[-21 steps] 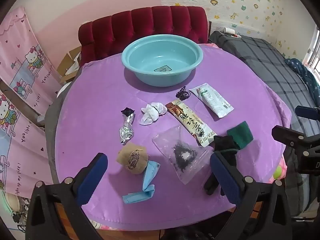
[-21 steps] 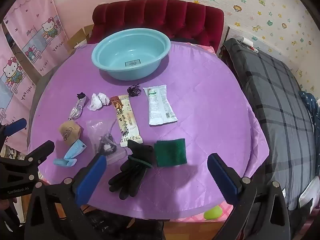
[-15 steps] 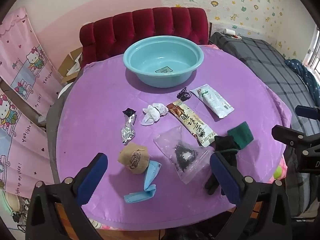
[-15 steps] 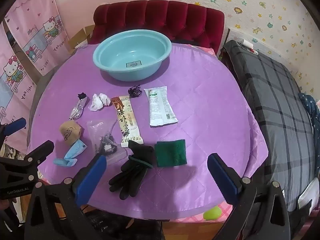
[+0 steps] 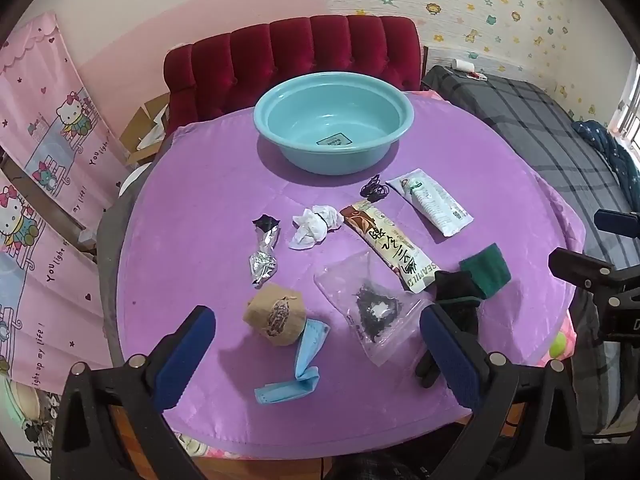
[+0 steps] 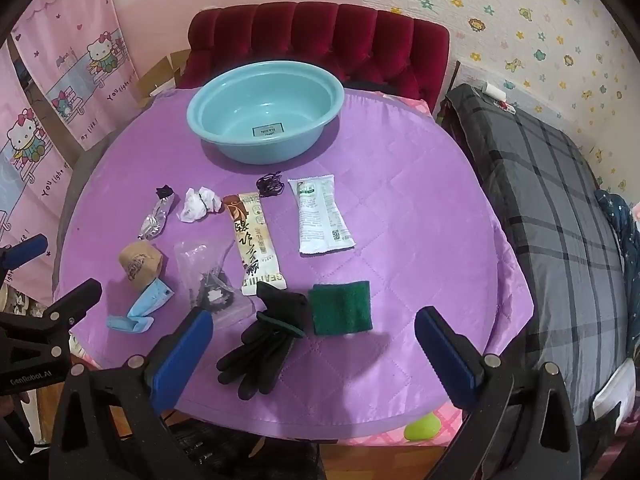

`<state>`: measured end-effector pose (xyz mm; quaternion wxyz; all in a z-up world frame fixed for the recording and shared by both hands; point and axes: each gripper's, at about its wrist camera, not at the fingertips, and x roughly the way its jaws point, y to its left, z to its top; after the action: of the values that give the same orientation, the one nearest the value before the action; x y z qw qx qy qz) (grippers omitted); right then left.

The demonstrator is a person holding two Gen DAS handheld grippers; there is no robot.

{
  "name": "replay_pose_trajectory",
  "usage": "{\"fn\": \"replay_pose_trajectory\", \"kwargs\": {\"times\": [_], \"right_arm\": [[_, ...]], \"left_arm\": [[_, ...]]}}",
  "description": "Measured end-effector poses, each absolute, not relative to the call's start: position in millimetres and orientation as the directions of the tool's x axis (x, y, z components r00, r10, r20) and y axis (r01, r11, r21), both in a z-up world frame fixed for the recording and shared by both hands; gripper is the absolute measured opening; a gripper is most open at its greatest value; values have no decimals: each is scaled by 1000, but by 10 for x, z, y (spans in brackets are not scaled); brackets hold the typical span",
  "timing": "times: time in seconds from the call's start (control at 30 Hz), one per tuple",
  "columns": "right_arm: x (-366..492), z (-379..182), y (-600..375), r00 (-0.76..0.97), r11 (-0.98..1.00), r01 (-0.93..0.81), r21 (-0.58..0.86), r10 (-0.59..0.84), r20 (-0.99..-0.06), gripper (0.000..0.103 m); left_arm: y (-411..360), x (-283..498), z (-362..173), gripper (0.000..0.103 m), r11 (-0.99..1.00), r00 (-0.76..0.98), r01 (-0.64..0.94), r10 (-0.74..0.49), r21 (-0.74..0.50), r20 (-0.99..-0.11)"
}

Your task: Organize soft objects

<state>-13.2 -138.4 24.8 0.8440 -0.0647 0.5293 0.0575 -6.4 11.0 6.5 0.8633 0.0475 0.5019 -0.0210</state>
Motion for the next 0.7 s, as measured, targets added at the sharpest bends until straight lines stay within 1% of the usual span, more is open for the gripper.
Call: {"fn": "replay_pose_trajectory", "kwargs": {"times": [0.7], "right_arm": [[-80,225,-1379,426,984,-169,-53,24,-904,103]], "left_arm": [[213,-54,24,103,997,493,55,18,52,-870]]}}
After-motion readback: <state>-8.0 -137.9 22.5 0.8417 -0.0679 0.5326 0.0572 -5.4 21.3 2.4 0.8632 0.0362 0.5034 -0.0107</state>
